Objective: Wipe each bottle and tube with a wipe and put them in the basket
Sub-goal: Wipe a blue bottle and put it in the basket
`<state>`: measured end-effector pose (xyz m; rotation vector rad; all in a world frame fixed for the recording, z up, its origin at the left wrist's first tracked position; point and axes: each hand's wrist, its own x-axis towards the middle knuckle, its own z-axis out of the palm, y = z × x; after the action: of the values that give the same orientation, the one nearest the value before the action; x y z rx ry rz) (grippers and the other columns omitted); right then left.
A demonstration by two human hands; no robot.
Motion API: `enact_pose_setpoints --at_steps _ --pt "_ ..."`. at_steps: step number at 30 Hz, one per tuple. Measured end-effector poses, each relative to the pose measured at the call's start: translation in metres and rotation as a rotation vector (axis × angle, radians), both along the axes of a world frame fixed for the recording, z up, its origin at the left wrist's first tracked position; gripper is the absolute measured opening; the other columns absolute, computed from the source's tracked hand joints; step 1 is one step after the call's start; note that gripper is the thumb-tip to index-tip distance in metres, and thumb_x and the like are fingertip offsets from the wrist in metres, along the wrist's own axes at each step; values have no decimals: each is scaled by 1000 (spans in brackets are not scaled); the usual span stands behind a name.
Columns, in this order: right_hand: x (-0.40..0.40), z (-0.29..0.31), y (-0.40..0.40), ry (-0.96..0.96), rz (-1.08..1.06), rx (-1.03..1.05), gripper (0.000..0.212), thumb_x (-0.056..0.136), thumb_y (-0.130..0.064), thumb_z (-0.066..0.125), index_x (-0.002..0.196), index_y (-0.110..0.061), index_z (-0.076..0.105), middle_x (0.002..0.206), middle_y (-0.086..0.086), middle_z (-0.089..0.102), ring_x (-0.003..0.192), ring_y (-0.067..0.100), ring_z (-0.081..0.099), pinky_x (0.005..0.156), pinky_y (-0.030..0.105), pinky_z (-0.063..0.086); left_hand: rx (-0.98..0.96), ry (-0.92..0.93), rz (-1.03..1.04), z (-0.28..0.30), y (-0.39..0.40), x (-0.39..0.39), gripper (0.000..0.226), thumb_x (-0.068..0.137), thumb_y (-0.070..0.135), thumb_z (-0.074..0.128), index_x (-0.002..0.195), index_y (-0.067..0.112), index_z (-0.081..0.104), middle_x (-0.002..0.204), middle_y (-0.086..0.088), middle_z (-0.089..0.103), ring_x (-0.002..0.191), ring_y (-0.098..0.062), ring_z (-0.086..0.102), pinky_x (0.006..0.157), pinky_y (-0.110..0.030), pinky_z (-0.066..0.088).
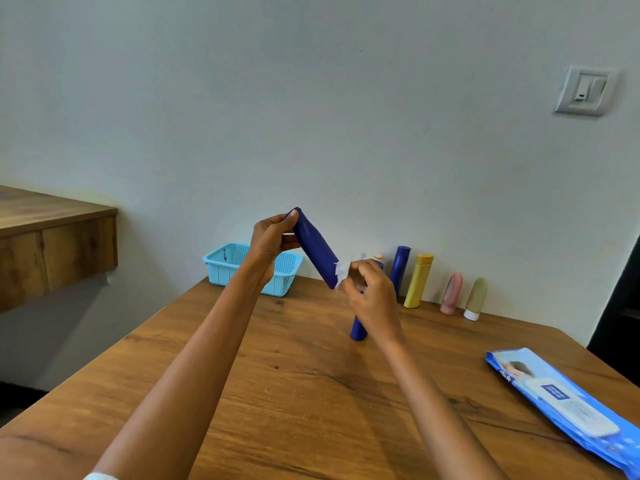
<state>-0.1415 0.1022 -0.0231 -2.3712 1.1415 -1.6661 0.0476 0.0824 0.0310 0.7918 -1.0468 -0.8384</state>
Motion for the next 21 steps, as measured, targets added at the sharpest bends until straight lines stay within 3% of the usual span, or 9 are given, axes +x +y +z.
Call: enact_pose_setpoints --at_steps 6,11,16,21 --pt "9 4 0 19 -21 -16 29 88 -22 64 114 -12 56 113 2 61 104 10 57 76 7 40 13 -109 -79 -6 0 -15 29 92 25 57 111 4 61 84 -2 70 71 -10 69 64 -20 54" --pt "18 21 2 -155 -19 4 33 89 -30 61 115 -10 57 111 2 62 99 10 59 74 9 44 -55 -246 -268 -3 9 -22 21 94 23 52 101 9 66 82 1 72 76 -12 68 68 -21 53" --pt "22 27 4 -291 82 193 37 92 -39 54 119 -14 52 107 -4 62 93 9 59 71 17 49 -68 -475 -323 -1 14 -26 21 94 27 51 101 19 68 89 2 70 87 -12 65 77 -26 52" --pt "19 27 4 -392 213 501 35 85 -44 62 112 -29 48 102 -15 57 89 3 56 60 15 44 -48 -508 -195 -6 16 -23 17 88 38 57 90 29 72 77 10 65 75 -9 52 73 -28 38"
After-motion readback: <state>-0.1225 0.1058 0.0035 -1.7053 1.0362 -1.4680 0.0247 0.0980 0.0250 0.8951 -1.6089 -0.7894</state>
